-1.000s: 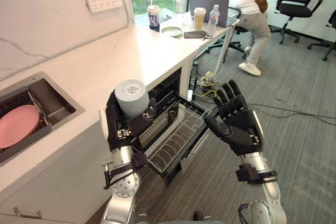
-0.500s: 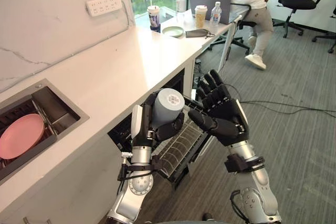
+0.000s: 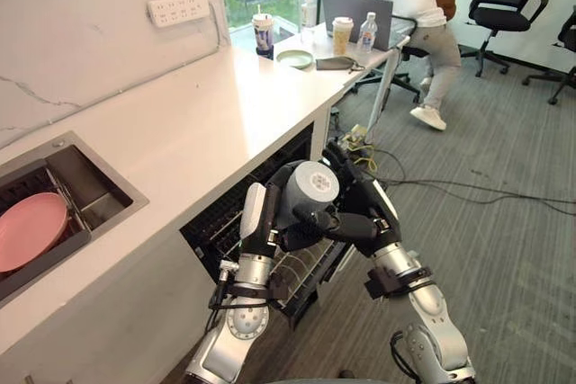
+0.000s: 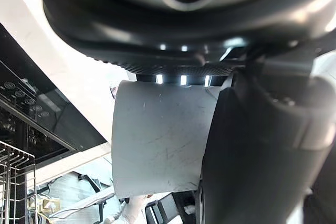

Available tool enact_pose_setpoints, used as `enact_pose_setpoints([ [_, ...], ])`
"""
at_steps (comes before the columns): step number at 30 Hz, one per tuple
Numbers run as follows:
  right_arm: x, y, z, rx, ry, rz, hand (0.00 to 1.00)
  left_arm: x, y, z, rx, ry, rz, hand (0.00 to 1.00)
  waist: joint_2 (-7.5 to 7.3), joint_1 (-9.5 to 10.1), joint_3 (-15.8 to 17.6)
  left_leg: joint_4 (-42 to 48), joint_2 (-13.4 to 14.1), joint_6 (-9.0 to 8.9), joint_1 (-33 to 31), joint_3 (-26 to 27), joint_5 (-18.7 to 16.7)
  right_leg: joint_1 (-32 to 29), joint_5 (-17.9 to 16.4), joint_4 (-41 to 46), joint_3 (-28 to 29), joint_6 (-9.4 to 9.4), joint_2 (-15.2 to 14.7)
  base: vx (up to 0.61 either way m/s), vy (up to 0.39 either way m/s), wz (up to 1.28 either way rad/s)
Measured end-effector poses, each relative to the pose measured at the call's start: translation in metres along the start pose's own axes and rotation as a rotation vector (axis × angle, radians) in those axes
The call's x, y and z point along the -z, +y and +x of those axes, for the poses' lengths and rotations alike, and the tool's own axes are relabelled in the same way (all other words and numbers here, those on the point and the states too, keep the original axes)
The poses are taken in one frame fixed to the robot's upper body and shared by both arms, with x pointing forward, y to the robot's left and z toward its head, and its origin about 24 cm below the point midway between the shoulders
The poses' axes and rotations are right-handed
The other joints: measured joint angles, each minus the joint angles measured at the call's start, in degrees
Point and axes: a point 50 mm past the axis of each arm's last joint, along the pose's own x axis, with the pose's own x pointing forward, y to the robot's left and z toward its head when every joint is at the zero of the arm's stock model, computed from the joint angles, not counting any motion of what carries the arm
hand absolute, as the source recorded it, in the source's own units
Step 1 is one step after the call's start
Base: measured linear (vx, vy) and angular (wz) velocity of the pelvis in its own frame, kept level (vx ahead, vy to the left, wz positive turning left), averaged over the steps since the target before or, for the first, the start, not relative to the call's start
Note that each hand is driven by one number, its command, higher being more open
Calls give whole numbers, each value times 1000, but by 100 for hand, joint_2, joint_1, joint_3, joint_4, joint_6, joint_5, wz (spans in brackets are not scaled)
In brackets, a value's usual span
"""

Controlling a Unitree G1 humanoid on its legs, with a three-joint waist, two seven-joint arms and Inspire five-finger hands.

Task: Walk over to the sink, pick up the cup, carry it to the dishwasher, place the cup inside the dishwasher, then close the dishwasher door

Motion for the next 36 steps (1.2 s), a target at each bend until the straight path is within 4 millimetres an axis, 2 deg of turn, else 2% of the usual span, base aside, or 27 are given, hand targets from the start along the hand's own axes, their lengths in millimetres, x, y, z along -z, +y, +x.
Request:
enact_pose_setpoints([
  [6,2,-1,1,-5,27,-2,100,-5,-4,0,31,-24,-15,0,-3,13,-2,0,0,0,-4,-1,0,-2,0,1,-1,0,1,0,0,0],
  [7,3,-1,1,-5,38,0,0,-6,-3,0,33,-28,-17,0,-7,15,-5,0,1,0,-4,-2,0,-2,0,1,-1,0,1,0,0,0],
  [16,3,-4,6,2,54,-7,0,-5,-1,0,21,-26,-17,0,-117,18,-86,0,-4,1,-21,-2,1,-21,-1,6,0,0,-4,0,0,0],
  [25,4,-2,8,14,50,-14,0,-4,0,0,8,-18,-29,0,-124,10,-94,-10,-7,4,-45,-1,4,-55,-4,11,-1,5,-4,0,0,0],
  [26,4,-1,8,15,50,-14,0,-4,0,0,7,-17,-30,100,-128,9,-96,-11,-7,4,-45,-1,5,-54,-4,11,-1,5,-5,0,0,0],
  [36,8,1,10,65,43,42,0,-3,0,0,3,13,-73,100,-170,-11,-242,-73,-23,11,-19,9,26,-64,-8,17,6,7,-14,0,0,0],
])
